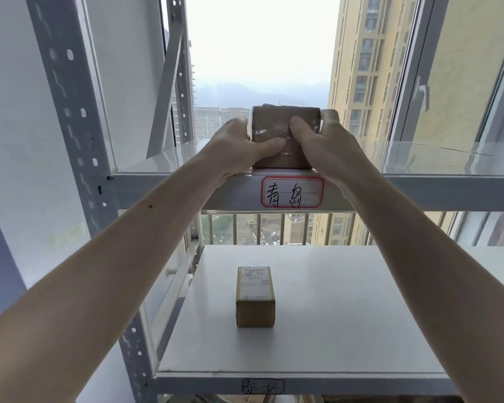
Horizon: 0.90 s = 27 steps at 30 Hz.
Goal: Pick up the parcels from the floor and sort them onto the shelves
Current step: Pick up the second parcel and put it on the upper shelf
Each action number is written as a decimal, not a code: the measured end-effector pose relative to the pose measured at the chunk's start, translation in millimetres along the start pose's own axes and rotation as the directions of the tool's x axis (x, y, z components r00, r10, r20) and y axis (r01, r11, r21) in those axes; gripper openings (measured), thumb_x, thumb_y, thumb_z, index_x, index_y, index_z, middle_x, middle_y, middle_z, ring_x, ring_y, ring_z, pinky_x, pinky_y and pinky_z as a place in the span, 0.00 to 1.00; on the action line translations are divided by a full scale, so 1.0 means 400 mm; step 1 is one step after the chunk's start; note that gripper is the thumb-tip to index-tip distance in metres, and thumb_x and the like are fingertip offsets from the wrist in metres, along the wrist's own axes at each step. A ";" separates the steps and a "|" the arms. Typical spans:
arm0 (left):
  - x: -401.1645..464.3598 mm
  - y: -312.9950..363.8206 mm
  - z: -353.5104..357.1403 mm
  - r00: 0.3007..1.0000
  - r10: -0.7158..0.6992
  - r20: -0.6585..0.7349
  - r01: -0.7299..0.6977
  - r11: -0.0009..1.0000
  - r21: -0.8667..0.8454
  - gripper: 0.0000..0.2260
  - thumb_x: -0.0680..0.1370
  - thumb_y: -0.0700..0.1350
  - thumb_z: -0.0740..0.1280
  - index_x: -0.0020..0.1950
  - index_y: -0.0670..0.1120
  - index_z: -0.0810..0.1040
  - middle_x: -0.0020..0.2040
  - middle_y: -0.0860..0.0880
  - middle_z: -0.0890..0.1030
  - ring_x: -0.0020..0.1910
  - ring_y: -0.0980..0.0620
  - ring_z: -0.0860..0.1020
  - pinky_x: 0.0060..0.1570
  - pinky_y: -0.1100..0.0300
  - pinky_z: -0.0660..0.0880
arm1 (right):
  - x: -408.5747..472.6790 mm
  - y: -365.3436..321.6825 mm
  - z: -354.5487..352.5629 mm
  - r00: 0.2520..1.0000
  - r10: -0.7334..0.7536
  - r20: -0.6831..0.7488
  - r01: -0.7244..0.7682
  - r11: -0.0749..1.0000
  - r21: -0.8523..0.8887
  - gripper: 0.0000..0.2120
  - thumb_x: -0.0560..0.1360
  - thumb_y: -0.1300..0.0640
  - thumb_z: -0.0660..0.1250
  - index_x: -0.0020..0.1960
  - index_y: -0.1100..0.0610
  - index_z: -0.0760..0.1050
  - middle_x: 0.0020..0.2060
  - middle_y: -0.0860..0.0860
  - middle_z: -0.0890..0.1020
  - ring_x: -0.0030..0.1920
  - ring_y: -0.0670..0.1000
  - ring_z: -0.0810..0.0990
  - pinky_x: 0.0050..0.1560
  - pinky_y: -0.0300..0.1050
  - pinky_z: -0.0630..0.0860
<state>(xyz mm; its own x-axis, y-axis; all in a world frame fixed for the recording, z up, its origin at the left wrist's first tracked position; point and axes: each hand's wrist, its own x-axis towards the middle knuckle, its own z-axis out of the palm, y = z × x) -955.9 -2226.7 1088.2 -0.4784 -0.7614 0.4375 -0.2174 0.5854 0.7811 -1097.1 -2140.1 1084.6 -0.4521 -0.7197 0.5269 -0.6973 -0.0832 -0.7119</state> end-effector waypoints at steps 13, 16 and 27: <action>0.016 -0.008 -0.030 0.998 0.027 0.052 -0.033 0.992 0.120 0.48 0.66 0.45 0.81 0.80 0.50 0.59 0.68 0.43 0.77 0.66 0.45 0.77 0.64 0.45 0.76 | 0.005 0.025 -0.064 0.966 -0.250 0.064 0.254 0.966 -0.055 0.30 0.74 0.51 0.71 0.74 0.50 0.65 0.61 0.45 0.74 0.61 0.44 0.72 0.51 0.41 0.71; 0.026 -0.008 -0.027 0.998 0.036 0.043 -0.042 0.988 0.151 0.47 0.67 0.44 0.81 0.80 0.49 0.58 0.66 0.44 0.79 0.65 0.45 0.78 0.65 0.45 0.76 | 0.015 0.028 -0.059 0.962 -0.268 0.057 0.271 0.961 -0.061 0.30 0.75 0.52 0.71 0.74 0.51 0.65 0.57 0.44 0.73 0.58 0.44 0.72 0.44 0.33 0.69; 0.080 0.003 -0.020 0.998 -0.041 0.037 0.031 0.969 0.246 0.40 0.68 0.42 0.80 0.74 0.45 0.63 0.61 0.42 0.80 0.60 0.41 0.80 0.62 0.41 0.77 | 0.072 0.032 -0.030 0.966 -0.248 0.068 0.254 0.960 -0.114 0.28 0.75 0.54 0.69 0.73 0.54 0.65 0.54 0.50 0.76 0.54 0.48 0.75 0.39 0.29 0.67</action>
<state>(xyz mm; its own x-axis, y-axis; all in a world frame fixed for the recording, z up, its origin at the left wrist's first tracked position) -964.5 -2252.5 1106.8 -0.5004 -0.7739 0.3881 -0.4348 0.6123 0.6604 -1125.7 -2153.8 1096.0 -0.2265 -0.7217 0.6541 -0.8480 -0.1842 -0.4969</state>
